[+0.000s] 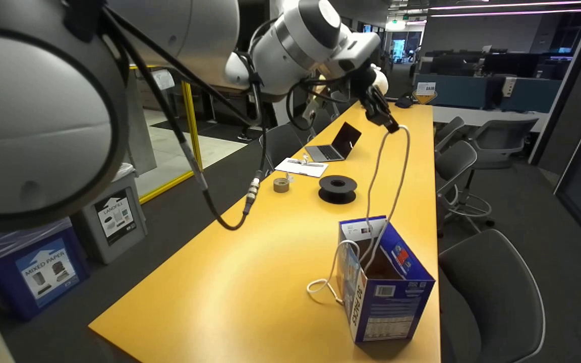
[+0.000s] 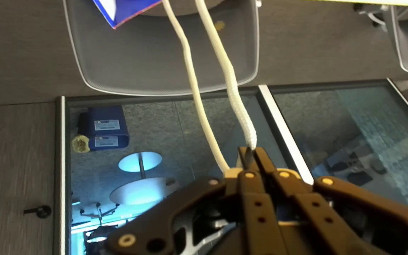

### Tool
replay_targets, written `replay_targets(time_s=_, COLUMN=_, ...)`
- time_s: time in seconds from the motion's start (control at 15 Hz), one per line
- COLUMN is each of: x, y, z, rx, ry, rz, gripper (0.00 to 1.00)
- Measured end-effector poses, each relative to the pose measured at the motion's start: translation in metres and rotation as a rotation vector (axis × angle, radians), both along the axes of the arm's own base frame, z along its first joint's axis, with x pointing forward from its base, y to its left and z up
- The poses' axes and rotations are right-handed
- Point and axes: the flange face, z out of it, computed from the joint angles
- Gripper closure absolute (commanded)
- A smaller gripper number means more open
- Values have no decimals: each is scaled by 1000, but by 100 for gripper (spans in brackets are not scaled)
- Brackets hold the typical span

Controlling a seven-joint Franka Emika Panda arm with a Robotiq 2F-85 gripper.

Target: Put the ropes in the box

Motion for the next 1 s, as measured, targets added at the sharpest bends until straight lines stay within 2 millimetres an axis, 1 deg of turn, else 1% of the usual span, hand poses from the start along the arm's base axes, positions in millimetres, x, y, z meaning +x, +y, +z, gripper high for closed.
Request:
replay_targets(time_s=0.13, x=-5, y=-19, z=-36, rx=36, ry=61, rz=-2, gripper=96)
replay_targets(time_s=0.2, x=-8, y=-26, z=-51, rx=54, ry=87, rz=-1, gripper=96)
replay_targets(time_s=0.33, x=-13, y=-31, z=-71, rx=80, ry=129, rz=9, gripper=96)
replay_targets(time_s=0.53, x=-15, y=-28, z=-89, rx=131, ry=170, rz=44, gripper=96)
replay_targets(time_s=0.8, x=-14, y=-15, z=-110, rx=227, ry=219, rz=118, gripper=96)
replay_targets(time_s=1.0, x=-17, y=-11, z=-128, rx=275, ry=257, rz=154, gripper=96)
